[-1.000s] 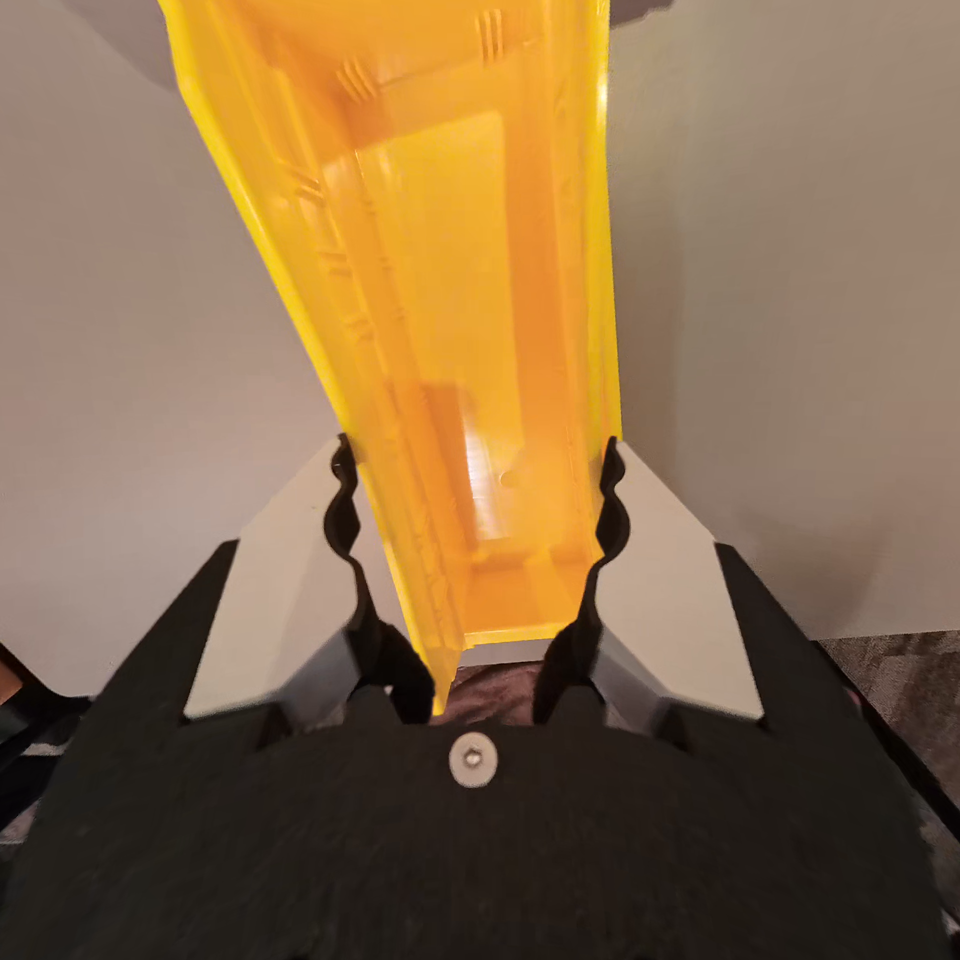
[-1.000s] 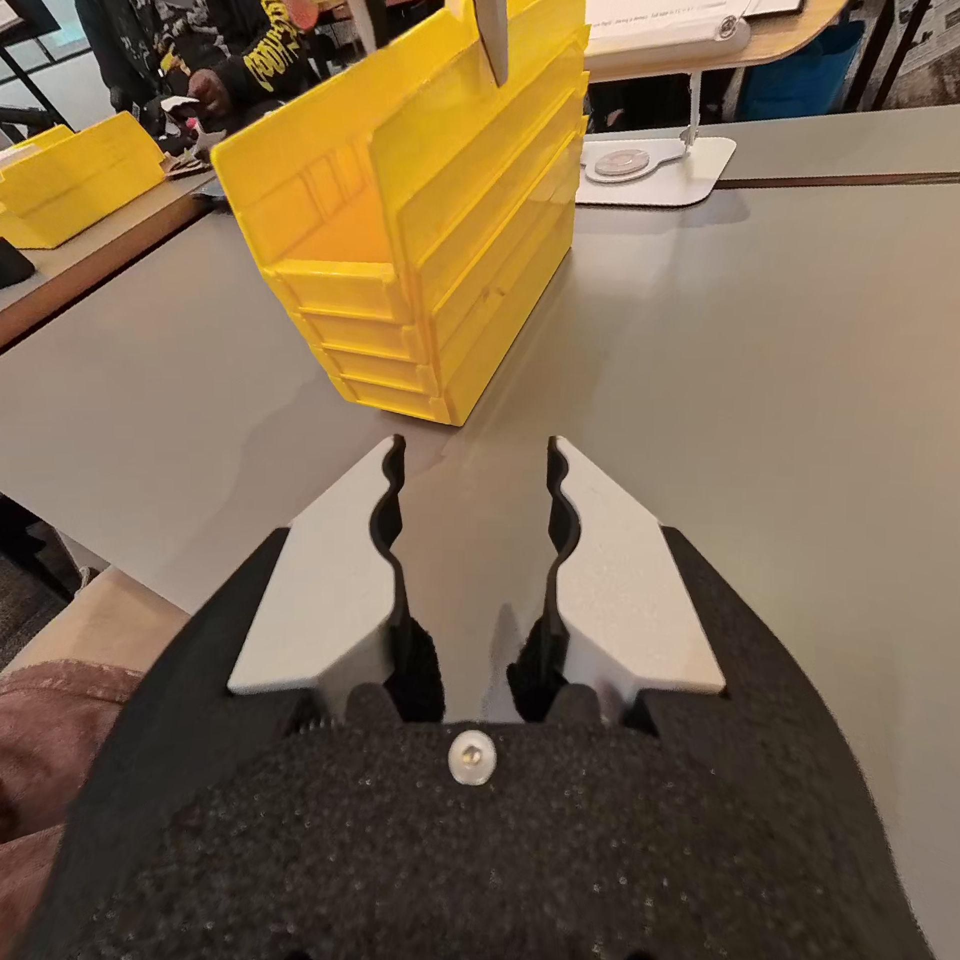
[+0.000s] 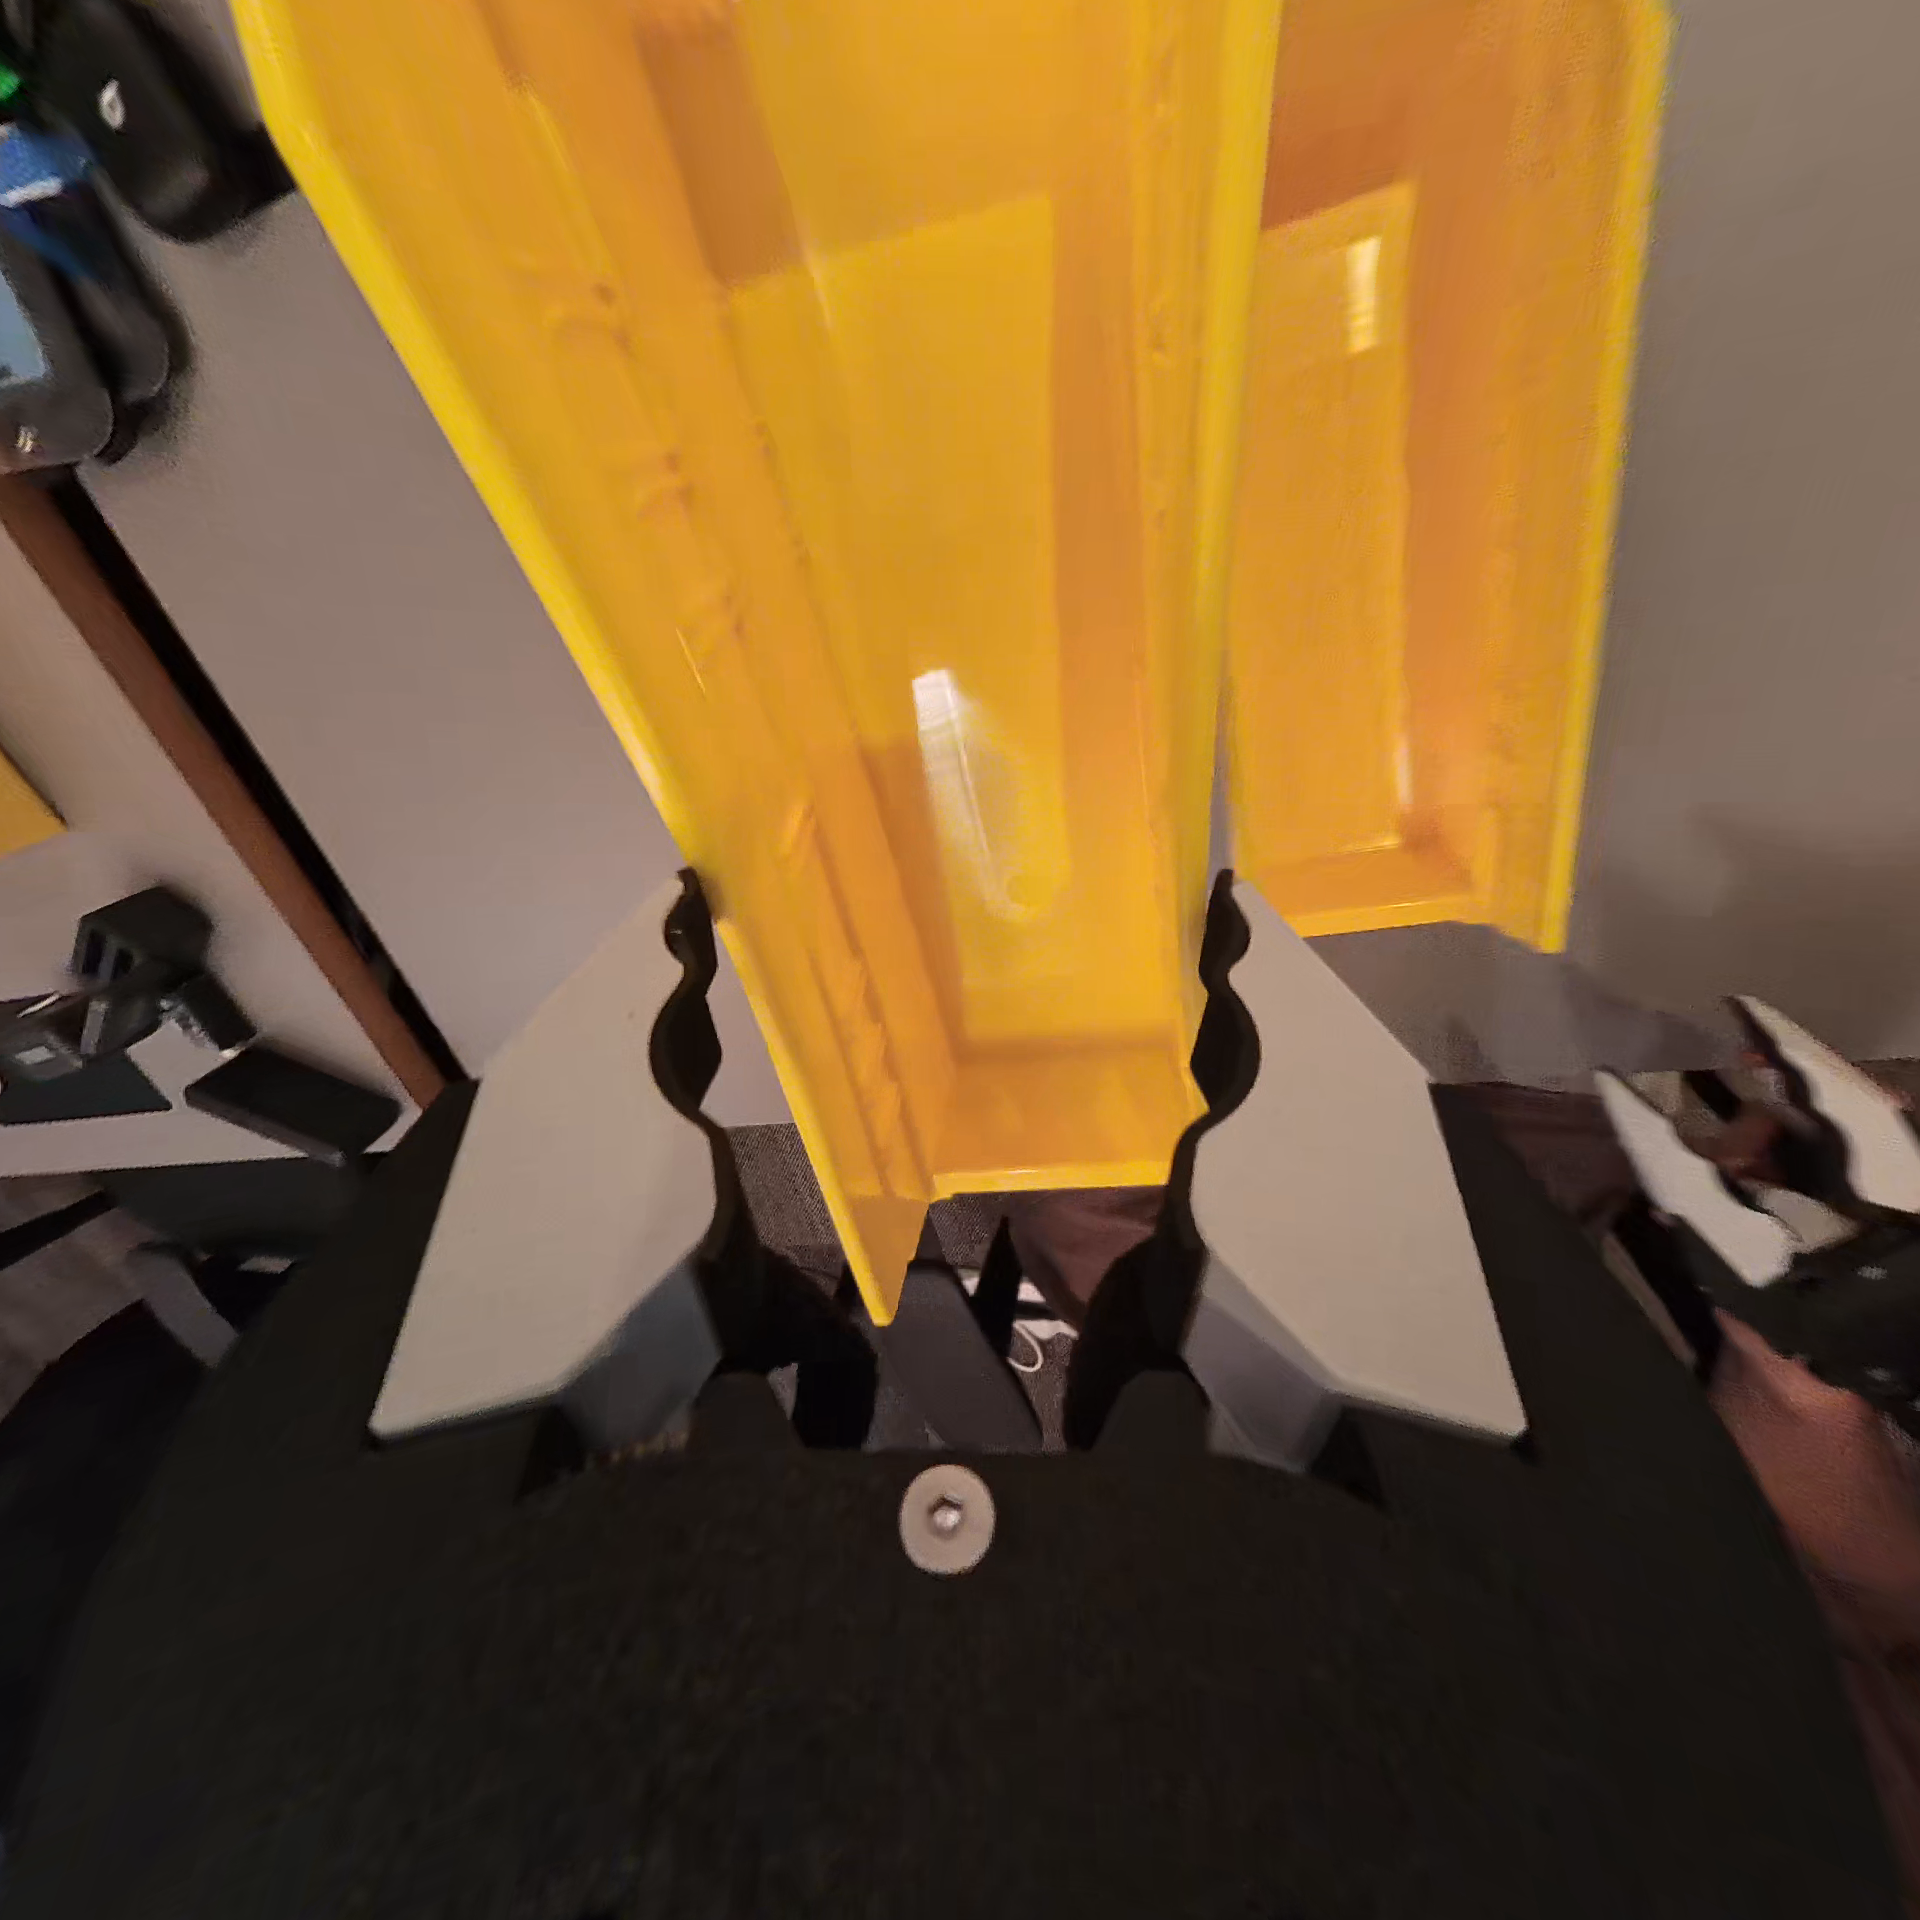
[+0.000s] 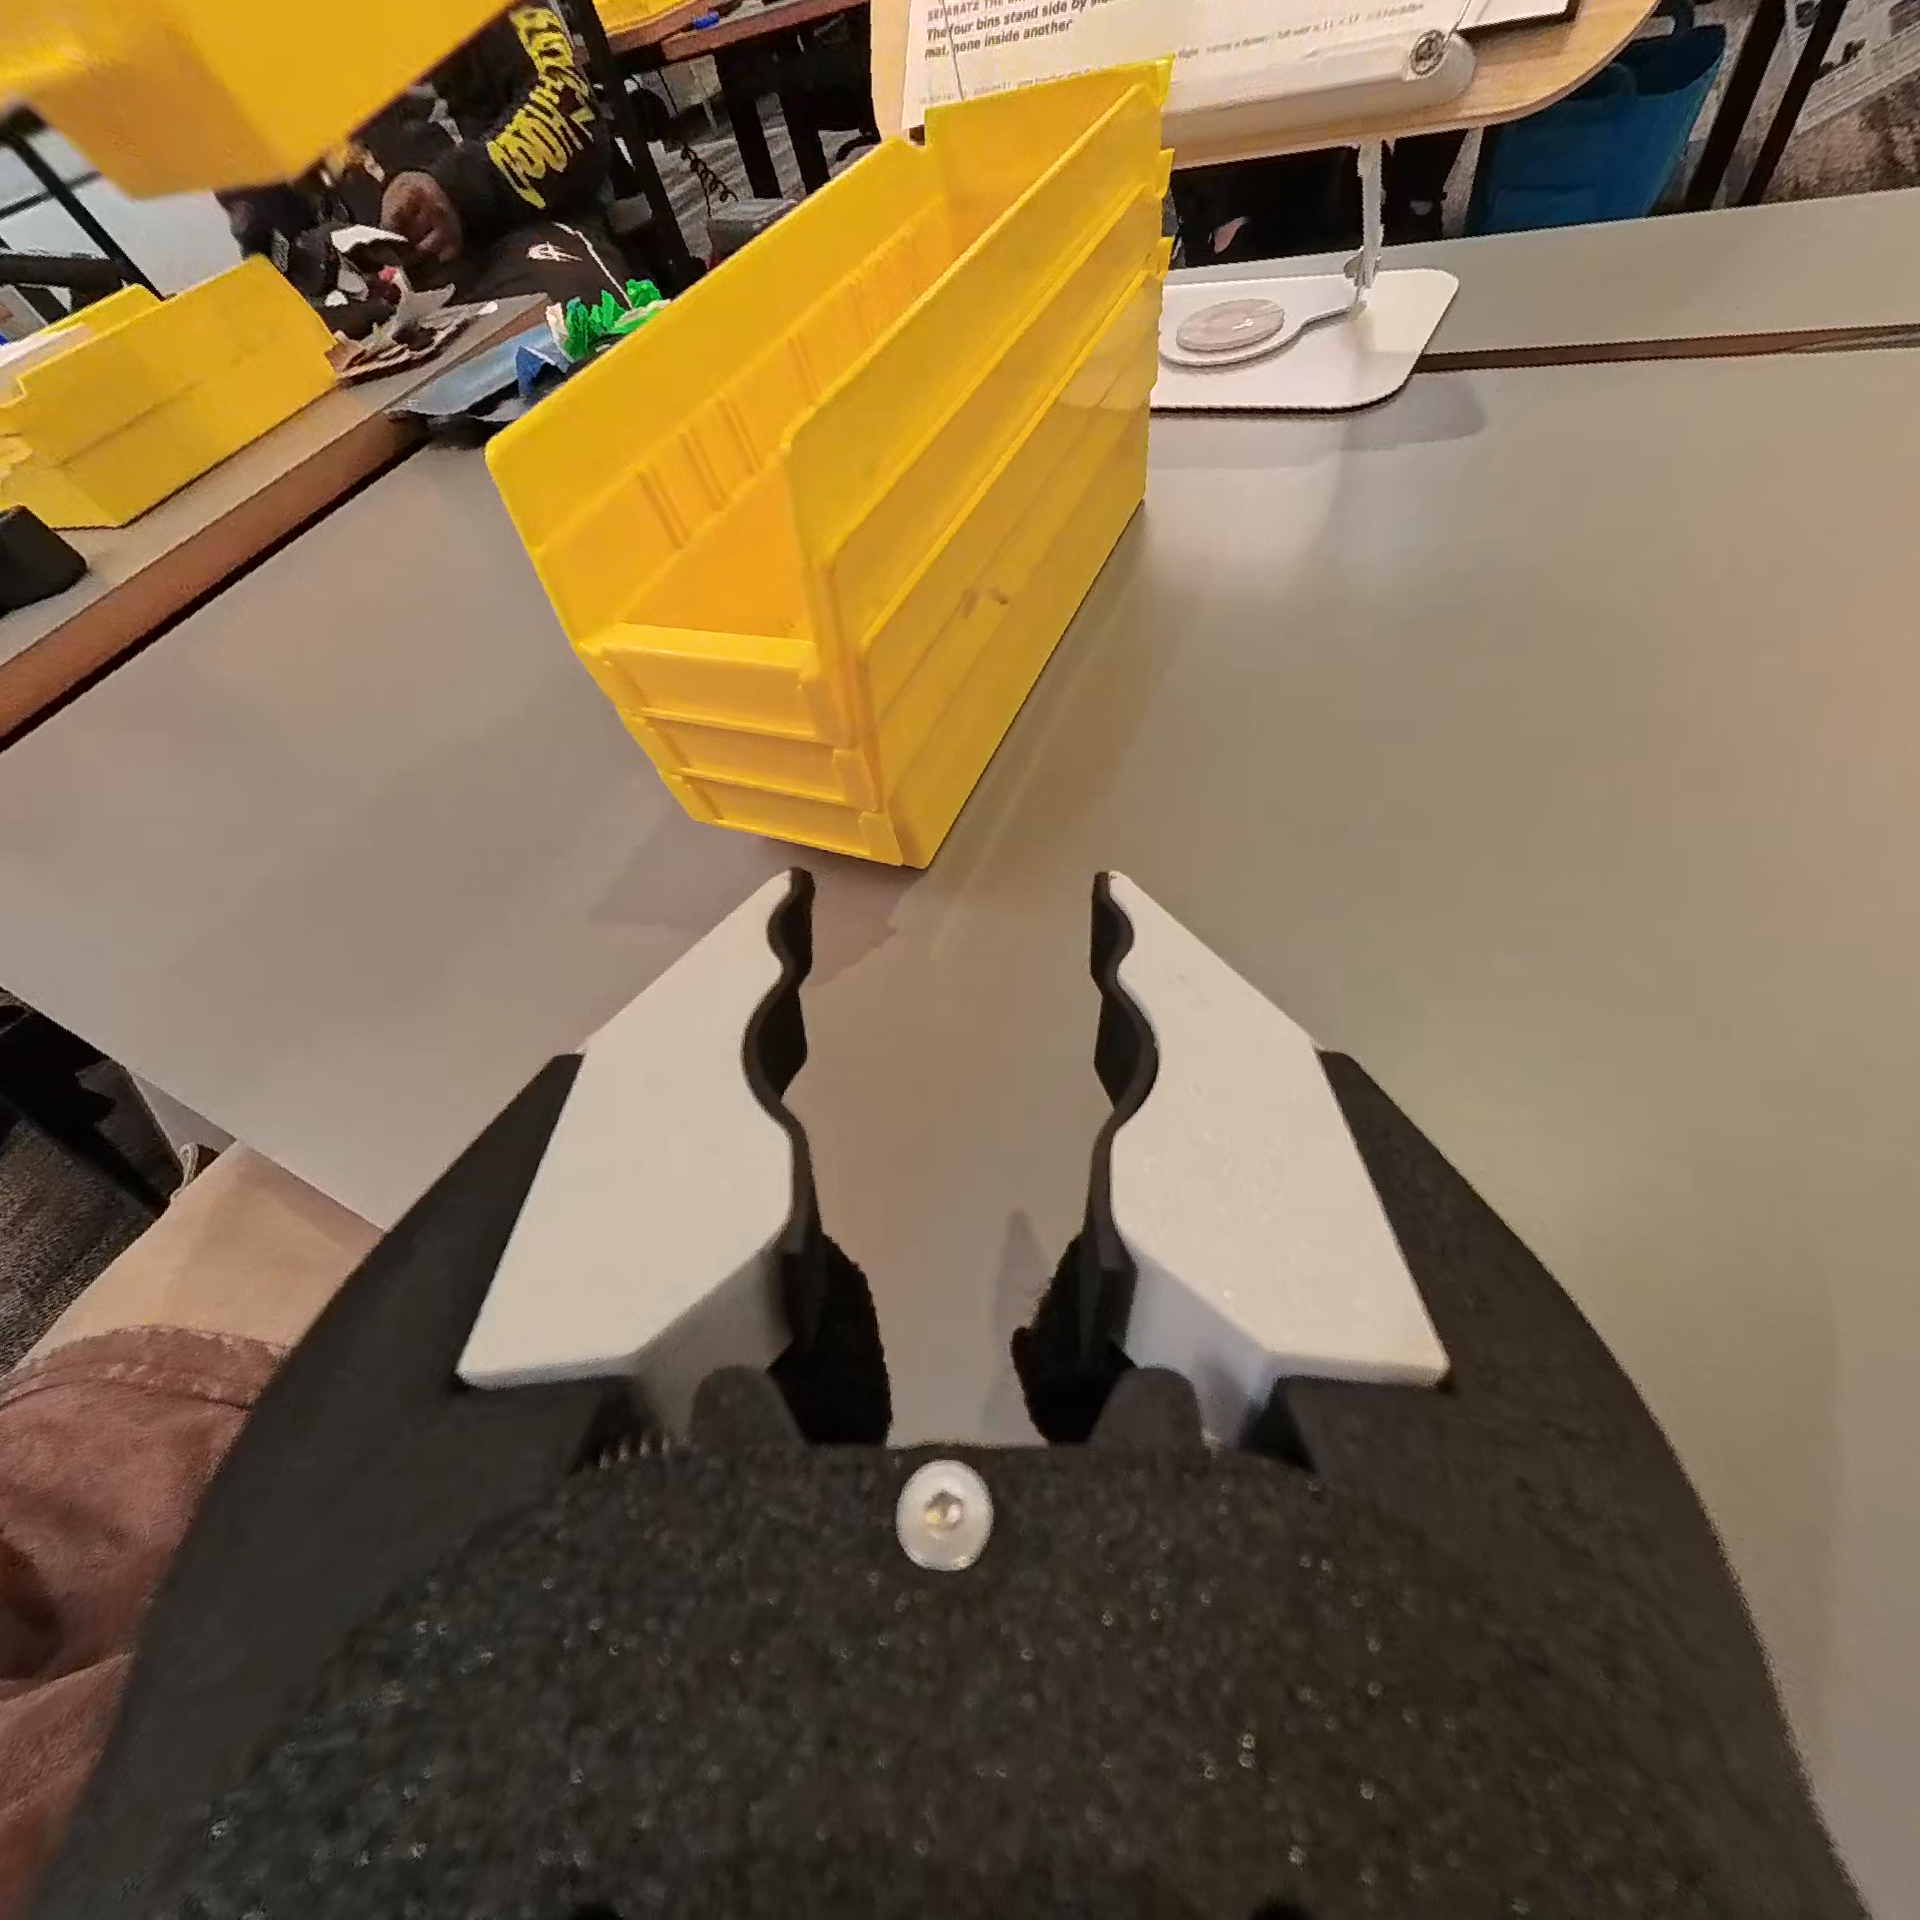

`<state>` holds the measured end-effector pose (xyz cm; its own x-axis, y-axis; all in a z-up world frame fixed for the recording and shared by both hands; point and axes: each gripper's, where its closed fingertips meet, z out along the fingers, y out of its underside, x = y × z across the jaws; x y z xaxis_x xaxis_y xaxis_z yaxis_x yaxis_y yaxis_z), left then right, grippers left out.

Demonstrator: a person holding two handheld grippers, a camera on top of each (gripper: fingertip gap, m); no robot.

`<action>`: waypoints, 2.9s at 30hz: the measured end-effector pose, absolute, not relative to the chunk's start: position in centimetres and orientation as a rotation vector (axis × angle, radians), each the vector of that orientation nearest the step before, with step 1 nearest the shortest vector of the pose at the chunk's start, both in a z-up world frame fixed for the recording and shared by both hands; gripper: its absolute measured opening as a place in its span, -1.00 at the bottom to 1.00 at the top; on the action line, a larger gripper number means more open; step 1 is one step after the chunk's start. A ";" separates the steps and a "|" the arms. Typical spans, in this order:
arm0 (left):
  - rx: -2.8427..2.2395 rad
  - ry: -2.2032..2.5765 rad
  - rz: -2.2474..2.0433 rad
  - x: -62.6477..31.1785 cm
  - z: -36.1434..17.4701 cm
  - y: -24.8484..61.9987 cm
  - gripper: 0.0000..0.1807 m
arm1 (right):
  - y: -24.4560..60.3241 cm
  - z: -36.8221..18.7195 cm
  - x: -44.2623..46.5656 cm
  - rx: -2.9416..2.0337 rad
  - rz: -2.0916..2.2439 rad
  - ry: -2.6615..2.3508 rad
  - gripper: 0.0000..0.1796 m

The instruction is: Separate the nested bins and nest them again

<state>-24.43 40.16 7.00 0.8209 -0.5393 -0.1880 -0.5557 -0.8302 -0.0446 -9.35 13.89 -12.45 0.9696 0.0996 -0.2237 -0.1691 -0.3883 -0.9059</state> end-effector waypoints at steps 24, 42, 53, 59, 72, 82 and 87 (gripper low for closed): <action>-3.075 0.662 0.200 -41.8 -15.2 45.9 0.09 | 13.7 -13.7 -10.0 -1.990 0.307 0.025 -0.40; -2.897 0.760 0.251 -37.5 -5.4 46.9 0.52 | 13.7 -14.2 -10.1 -2.017 0.306 0.011 -0.41; -2.774 0.850 -0.207 -21.1 0.4 40.8 0.57 | 13.4 -14.2 -10.7 -2.021 0.289 -0.023 -0.41; -2.807 0.815 -0.354 -15.2 -1.6 38.2 0.68 | 13.4 -14.2 -10.6 -2.024 0.291 -0.017 -0.41; -2.995 0.753 -0.116 -13.8 -6.9 36.4 0.76 | 13.4 -14.2 -9.7 -2.025 0.313 0.020 -0.41; -3.125 0.747 -0.149 -14.0 -10.9 34.6 0.14 | 13.4 -14.2 -10.0 -2.029 0.331 0.010 -0.41; -3.153 0.746 -0.187 -13.8 -10.6 34.5 0.04 | 13.4 -14.3 -10.2 -2.034 0.329 0.001 -0.41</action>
